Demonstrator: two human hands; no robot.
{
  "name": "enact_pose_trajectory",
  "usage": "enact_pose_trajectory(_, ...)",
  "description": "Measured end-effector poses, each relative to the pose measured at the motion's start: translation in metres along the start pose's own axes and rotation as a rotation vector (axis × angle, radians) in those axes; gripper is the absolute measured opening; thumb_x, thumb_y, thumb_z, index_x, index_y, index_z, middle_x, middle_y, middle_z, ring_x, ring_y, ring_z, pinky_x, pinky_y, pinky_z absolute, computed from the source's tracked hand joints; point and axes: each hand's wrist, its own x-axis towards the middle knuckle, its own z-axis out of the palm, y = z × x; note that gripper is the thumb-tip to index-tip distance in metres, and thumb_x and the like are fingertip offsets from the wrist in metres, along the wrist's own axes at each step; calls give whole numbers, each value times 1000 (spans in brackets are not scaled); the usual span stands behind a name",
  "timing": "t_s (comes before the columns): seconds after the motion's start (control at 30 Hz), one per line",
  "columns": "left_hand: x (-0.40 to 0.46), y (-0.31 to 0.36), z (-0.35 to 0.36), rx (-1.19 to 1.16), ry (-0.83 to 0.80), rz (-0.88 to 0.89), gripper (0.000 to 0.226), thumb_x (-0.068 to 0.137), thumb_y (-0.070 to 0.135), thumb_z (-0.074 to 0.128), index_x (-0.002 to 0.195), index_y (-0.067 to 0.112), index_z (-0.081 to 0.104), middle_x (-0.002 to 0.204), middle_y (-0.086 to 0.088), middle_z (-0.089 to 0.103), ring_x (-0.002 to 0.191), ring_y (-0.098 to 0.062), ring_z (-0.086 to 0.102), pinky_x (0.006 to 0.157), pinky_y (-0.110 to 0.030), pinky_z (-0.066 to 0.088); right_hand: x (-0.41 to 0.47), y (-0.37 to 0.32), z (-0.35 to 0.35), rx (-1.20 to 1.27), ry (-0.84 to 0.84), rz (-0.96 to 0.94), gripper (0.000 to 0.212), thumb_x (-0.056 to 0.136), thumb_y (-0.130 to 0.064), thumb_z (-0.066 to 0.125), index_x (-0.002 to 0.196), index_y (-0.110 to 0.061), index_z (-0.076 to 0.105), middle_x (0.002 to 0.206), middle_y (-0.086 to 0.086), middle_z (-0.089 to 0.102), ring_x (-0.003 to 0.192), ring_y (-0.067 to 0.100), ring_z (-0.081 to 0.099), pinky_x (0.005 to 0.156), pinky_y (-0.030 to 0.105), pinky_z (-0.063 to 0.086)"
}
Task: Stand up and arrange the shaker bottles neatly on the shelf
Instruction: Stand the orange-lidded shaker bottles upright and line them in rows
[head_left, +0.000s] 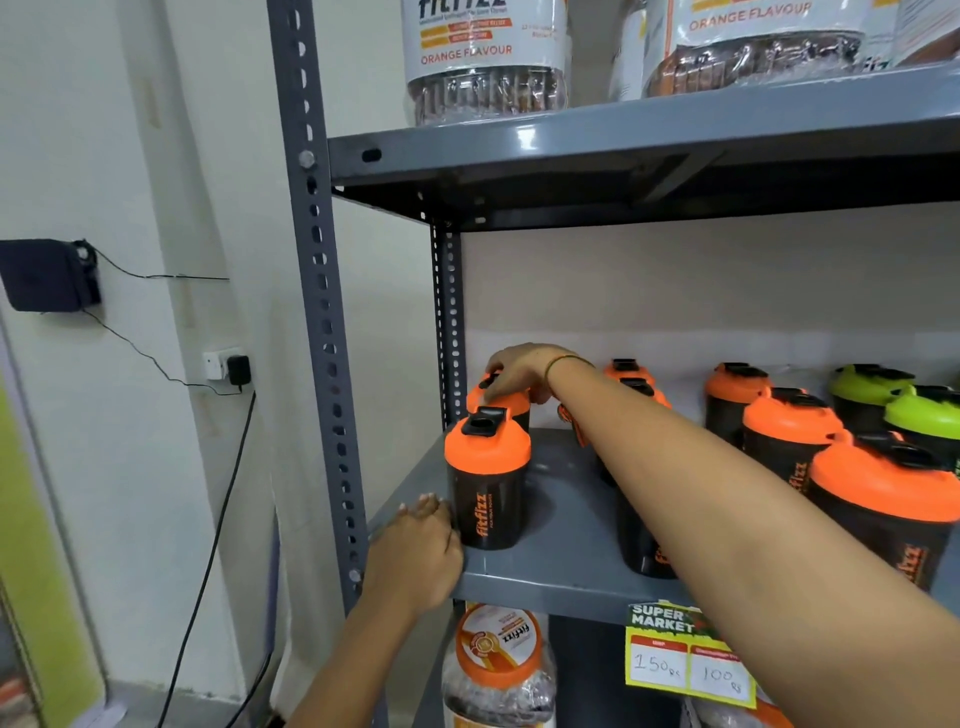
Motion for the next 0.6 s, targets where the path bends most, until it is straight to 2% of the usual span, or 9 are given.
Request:
enact_pose_trajectory(0.07,1,-1,2,-3,2,5,46,96,30,27,136,17,44,147,-7,43,134,-24,40,114,-38,24,-1,1,-2,50,-33,1,59,96,-28,61,150,-15,40,148,13,43,119,35,56,97,46,53)
enact_pose_trajectory(0.2,4,-5,5,17,4,2,63,86,35,16,140,16,41,150,-8,38,138,-22,35,117,-36,17,-1,1,-5,78,-63,-8,61,94,-24,63,150,-15,40,150,13,41,124,39,54,100,51,51)
enact_pose_trajectory(0.33,3,-5,5,11,17,6,62,86,35,17,139,16,42,150,-9,39,137,-23,36,117,-37,18,0,0,-4,81,-63,0,58,96,-22,62,149,-14,41,150,14,41,126,39,53,100,48,51)
enact_pose_trajectory(0.4,3,-4,4,12,20,8,63,86,35,16,139,16,43,149,-8,40,136,-23,37,116,-37,19,-1,0,-3,69,-61,8,58,97,-23,60,151,-14,39,151,15,41,128,37,51,99,43,51)
enact_pose_trajectory(0.47,2,-3,4,19,20,13,63,85,36,16,138,16,44,149,-8,41,135,-22,38,116,-36,19,-3,0,-3,56,-36,17,59,97,-27,59,150,-14,38,150,14,42,127,35,52,91,37,50)
enact_pose_trajectory(0.53,3,-4,5,18,10,10,63,85,36,15,137,16,44,149,-8,40,136,-23,37,116,-37,19,-7,0,-3,71,18,26,69,94,-36,63,153,-15,34,152,12,41,128,33,52,90,37,50)
enact_pose_trajectory(0.6,4,-5,6,15,3,3,63,86,37,16,138,15,44,149,-9,39,137,-23,36,117,-38,20,-12,0,-6,138,59,30,84,89,-43,68,157,-16,26,157,11,35,133,34,48,99,42,49)
